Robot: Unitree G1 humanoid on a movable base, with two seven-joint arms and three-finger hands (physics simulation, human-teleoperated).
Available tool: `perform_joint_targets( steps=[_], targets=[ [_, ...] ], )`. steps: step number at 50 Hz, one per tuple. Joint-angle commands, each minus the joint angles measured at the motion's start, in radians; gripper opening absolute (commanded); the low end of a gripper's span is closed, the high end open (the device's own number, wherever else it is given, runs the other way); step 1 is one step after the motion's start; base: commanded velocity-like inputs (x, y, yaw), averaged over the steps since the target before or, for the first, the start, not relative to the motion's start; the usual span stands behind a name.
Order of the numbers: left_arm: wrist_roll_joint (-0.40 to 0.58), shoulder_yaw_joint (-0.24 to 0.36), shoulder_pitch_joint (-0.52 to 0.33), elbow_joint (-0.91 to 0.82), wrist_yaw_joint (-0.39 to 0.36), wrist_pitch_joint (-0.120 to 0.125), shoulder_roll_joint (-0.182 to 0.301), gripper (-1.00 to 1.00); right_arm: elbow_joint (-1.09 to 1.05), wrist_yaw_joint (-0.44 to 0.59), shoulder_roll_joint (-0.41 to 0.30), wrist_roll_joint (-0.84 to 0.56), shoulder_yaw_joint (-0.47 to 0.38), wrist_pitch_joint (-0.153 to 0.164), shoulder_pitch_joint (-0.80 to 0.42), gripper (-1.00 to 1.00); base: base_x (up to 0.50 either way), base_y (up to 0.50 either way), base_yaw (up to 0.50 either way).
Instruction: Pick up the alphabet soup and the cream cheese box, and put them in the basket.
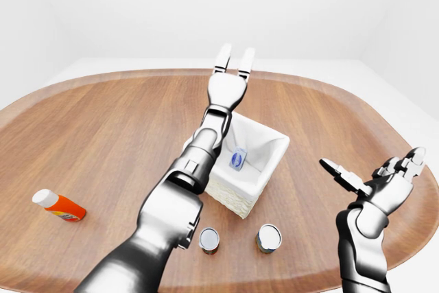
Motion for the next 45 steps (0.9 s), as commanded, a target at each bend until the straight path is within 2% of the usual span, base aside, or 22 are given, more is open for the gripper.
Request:
perform_joint_targets(
  steps=[1, 4, 7, 10, 15, 21, 30, 32, 34, 45],
  targets=[
    [-0.032, 0.002, 0.038, -0.131, 0.017, 0.013, 0.042, 1.0, 0.005, 0.0, -0.002, 0.001, 0.0, 0.0, -0.003, 1.0, 0.0, 0.0, 0.0],
    [-0.03, 0.006, 0.071, -0.21, -0.004, 0.013, 0.051, 1.0, 0.006, 0.0, -0.002, 0.001, 0.0, 0.0, -0.004, 1.0, 0.0, 0.0, 0.0],
    [-0.014, 0.009, 0.106, -0.277, 0.005, 0.013, 0.062, 1.0, 0.004, 0.0, -0.002, 0.002, -0.001, 0.0, -0.003, 1.0, 0.0, 0.0, 0.0],
    [-0.042, 0.027, 0.134, -0.333, -0.002, 0.013, 0.07, 1.0, -0.003, 0.0, -0.003, 0.003, -0.001, 0.0, -0.003, 1.0, 0.0, 0.0, 0.0],
    [-0.07, 0.053, 0.211, -0.529, -0.009, 0.013, 0.098, 1.0, 0.015, 0.0, -0.004, 0.001, 0.0, 0.0, -0.007, 1.0, 0.0, 0.0, 0.0],
    [-0.087, 0.069, 0.291, -0.705, -0.079, 0.013, 0.132, 1.0, 0.013, 0.0, -0.003, 0.002, 0.001, 0.0, -0.004, 1.0, 0.0, 0.0, 0.0],
    [-0.119, 0.089, 0.396, -0.806, -0.089, 0.013, 0.165, 1.0, 0.001, 0.0, -0.001, -0.002, 0.002, 0.0, 0.001, 1.0, 0.0, 0.0, 0.0],
    [-0.166, 0.101, 0.424, -0.844, -0.106, 0.013, 0.162, 1.0, 0.006, 0.0, -0.001, -0.002, 0.001, 0.0, 0.0, 1.0, 0.0, 0.0, 0.0],
    [-0.139, 0.093, 0.456, -0.886, -0.113, 0.013, 0.171, 1.0, 0.004, 0.0, -0.001, -0.002, 0.001, 0.0, 0.0, 1.0, 0.0, 0.0, 0.0],
    [-0.185, 0.141, 0.576, -1.065, -0.163, 0.013, 0.214, 1.0, 0.005, 0.0, 0.0, -0.006, 0.002, 0.0, 0.0, 1.0, 0.0, 0.0, 0.0]
  ],
)
